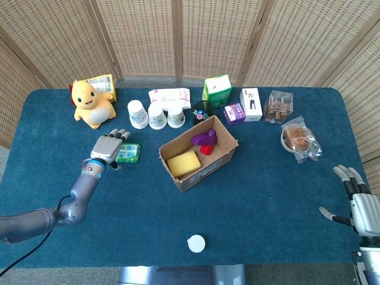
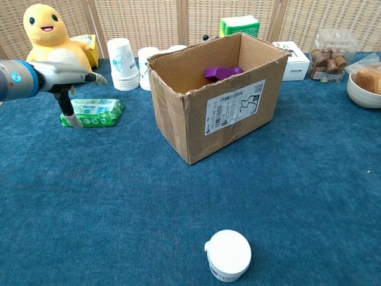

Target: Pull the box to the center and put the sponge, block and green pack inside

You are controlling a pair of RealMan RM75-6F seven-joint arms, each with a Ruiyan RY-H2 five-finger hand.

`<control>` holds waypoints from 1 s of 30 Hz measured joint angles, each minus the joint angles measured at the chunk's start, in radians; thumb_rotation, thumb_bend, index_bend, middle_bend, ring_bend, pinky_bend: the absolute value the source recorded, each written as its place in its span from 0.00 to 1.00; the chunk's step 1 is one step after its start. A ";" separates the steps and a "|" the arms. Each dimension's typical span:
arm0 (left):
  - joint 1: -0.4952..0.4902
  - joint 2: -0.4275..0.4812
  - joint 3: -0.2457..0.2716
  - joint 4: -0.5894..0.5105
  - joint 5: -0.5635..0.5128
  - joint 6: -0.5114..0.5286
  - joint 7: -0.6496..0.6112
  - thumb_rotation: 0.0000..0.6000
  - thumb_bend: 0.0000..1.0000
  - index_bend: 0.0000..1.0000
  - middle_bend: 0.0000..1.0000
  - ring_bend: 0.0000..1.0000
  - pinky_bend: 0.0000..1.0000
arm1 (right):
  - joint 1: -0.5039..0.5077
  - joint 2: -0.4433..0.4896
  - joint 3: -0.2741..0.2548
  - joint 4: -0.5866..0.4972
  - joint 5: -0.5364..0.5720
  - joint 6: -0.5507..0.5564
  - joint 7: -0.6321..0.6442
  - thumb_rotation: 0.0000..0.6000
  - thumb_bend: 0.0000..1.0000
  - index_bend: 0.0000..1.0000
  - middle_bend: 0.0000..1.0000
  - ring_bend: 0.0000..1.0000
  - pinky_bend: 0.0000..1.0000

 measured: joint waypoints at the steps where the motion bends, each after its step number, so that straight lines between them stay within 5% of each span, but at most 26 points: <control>1: -0.002 -0.008 0.000 0.008 -0.005 0.000 0.005 1.00 0.12 0.10 0.07 0.03 0.35 | 0.000 0.000 0.001 0.001 0.001 0.000 0.004 1.00 0.00 0.10 0.00 0.00 0.23; 6: -0.015 -0.045 0.005 0.037 -0.028 0.022 0.057 1.00 0.15 0.34 0.39 0.31 0.55 | -0.001 0.001 0.003 0.005 0.006 0.000 0.008 1.00 0.00 0.10 0.00 0.00 0.23; 9: -0.025 -0.062 0.006 0.043 -0.064 0.035 0.100 1.00 0.17 0.39 0.46 0.38 0.59 | -0.002 -0.001 0.006 0.009 0.009 0.004 -0.002 1.00 0.00 0.10 0.00 0.00 0.23; 19: -0.023 -0.061 -0.011 0.004 -0.053 0.073 0.114 1.00 0.19 0.41 0.49 0.41 0.61 | -0.006 -0.003 0.012 0.013 0.012 0.017 -0.007 1.00 0.00 0.10 0.00 0.00 0.21; 30: 0.024 0.115 -0.055 -0.228 0.091 0.142 0.019 1.00 0.18 0.42 0.49 0.42 0.61 | -0.009 0.002 0.009 0.001 0.006 0.022 -0.009 1.00 0.00 0.10 0.00 0.00 0.21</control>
